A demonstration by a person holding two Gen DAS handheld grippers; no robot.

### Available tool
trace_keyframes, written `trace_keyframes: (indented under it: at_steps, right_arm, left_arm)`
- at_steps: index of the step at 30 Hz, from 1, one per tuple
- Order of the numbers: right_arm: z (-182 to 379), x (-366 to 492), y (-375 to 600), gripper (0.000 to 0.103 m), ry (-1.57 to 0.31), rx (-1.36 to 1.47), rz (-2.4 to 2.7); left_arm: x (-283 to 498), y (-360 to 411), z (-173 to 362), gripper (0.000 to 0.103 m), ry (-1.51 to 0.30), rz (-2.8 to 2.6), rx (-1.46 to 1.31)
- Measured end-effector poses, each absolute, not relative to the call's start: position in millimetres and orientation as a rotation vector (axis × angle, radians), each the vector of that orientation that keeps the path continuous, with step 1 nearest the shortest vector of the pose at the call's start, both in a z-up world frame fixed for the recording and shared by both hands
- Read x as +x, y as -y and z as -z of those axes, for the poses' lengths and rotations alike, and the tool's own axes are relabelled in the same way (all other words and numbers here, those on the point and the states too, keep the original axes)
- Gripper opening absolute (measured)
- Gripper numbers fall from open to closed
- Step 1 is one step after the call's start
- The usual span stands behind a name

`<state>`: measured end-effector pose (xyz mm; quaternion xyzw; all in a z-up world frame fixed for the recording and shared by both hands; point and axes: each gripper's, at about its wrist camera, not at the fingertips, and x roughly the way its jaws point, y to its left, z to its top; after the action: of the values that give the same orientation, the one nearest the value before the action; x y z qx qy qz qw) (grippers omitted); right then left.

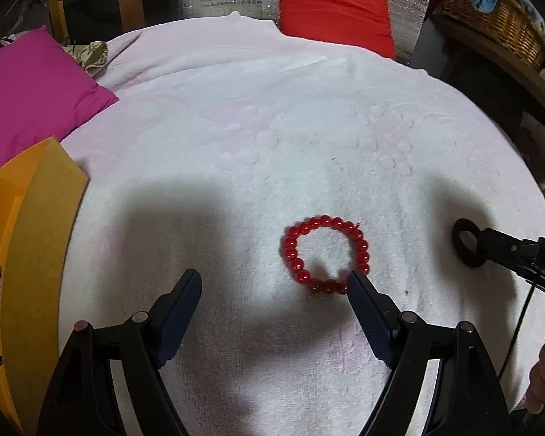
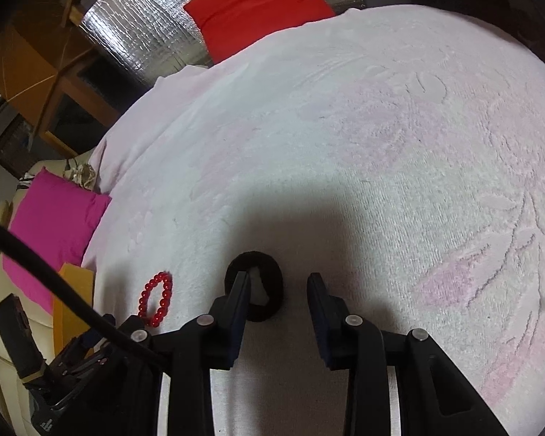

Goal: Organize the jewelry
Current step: 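Position the left tool around the red bead bracelet while the right tool holds the hair tie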

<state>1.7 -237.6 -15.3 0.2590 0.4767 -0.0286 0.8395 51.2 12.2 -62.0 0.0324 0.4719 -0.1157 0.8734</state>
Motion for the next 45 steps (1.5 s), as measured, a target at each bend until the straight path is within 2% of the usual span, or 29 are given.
trace_keyframes:
  at_steps: [9,13,16,19,25,27,32,34,37,40,45]
  right_arm:
    - [17.3,7.3,236.8,0.04,-1.016,0.568,0.056]
    - [17.7,6.5,235.3,0.041,-1.015,0.593,0.048]
    - [16.5,1.8,233.9,0.041,-1.01,0.615,0.034]
    - [10.2,-5.5,234.7,0.041,-0.983,0.616,0.017]
    - [-6.9,-21.1,250.2,0.041,-0.914,0.603,0.019]
    - [-11.4,-24.2,260.8,0.041,-0.895,0.617,0.023]
    - [-18.4,-29.0,286.3,0.041,-0.854,0.67,0.026]
    - [-21.8,-31.1,290.4,0.041,-0.839,0.664,0.016]
    - [-24.8,-34.2,291.7,0.041,-0.832,0.655,0.004]
    - [-27.1,-37.8,290.3,0.041,-0.828,0.635,-0.001]
    - [-25.8,-38.9,286.4,0.041,-0.839,0.594,0.002]
  left_arm:
    - [27.0,-21.5,36.6,0.083,-0.823,0.126,0.199]
    - [-4.9,-40.0,21.2,0.083,-0.756,0.017,0.225]
    - [-45.2,-51.6,0.2,0.083,-0.714,-0.024,0.147]
    - [-71.9,-50.2,-37.4,0.083,-0.659,0.005,0.047]
    - [-120.0,1.4,-159.4,0.083,-0.416,0.137,0.057]
    - [-135.2,17.6,-189.1,0.087,-0.359,0.198,0.042]
    - [-163.4,45.7,-236.4,0.091,-0.259,0.328,-0.005]
    - [-164.8,48.9,-234.5,0.092,-0.253,0.336,-0.024]
    - [-143.5,42.3,-205.1,0.092,-0.34,0.288,-0.078]
    - [-109.4,26.5,-148.4,0.092,-0.499,0.243,-0.157]
    - [-53.5,4.4,-33.4,0.092,-0.739,0.068,-0.035]
